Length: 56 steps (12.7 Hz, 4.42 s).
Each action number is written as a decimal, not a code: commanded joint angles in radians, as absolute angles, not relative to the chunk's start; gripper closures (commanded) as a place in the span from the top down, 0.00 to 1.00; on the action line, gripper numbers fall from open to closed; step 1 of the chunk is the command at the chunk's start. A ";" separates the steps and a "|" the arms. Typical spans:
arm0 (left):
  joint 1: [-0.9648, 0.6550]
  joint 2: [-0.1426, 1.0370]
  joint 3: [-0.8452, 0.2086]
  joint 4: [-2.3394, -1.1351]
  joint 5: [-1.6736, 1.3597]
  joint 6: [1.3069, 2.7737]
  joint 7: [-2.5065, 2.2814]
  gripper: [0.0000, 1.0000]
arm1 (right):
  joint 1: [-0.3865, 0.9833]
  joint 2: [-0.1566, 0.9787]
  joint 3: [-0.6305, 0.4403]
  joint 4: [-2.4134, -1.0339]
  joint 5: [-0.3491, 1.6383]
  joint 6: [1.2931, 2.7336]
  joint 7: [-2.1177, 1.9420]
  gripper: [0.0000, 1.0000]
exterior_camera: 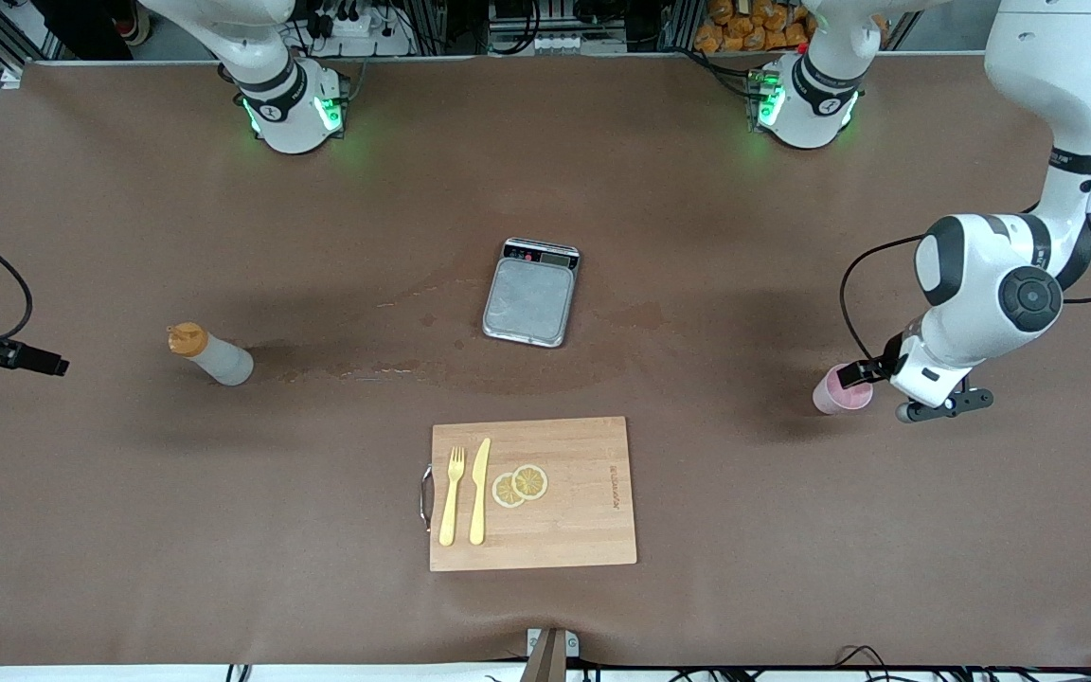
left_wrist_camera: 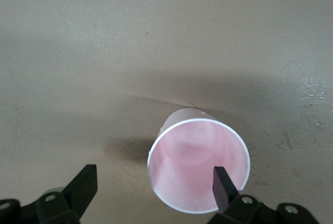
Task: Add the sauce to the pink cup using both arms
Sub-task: 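Reach the left gripper down over the pink cup, then grasp the pink cup with the left gripper while the right gripper reaches the bottle, then carry the pink cup onto the silver scale while the right gripper grasps the bottle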
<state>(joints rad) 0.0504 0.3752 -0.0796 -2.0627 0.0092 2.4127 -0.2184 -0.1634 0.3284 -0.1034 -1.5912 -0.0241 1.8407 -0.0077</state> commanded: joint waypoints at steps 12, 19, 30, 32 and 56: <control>0.037 0.364 -0.132 -2.030 0.012 2.366 -0.265 0.00 | -0.385 0.698 -0.089 -1.448 0.375 1.550 0.225 1.00; 0.038 0.288 -0.392 -1.846 0.021 2.031 -0.546 0.00 | -0.426 0.814 -0.087 -1.445 0.600 1.486 0.426 1.00; -0.303 0.517 -0.471 -1.586 0.063 2.033 -1.081 0.00 | -0.448 0.899 -0.084 -1.454 0.730 1.454 0.429 1.00; -0.343 0.549 -0.471 -1.574 0.116 2.034 -1.153 0.00 | -0.422 0.899 -0.084 -1.457 0.730 1.415 0.437 1.00; -0.492 0.727 -0.462 -1.499 0.209 2.151 -1.313 0.00 | -0.373 0.927 -0.084 -1.425 0.765 1.345 0.606 0.24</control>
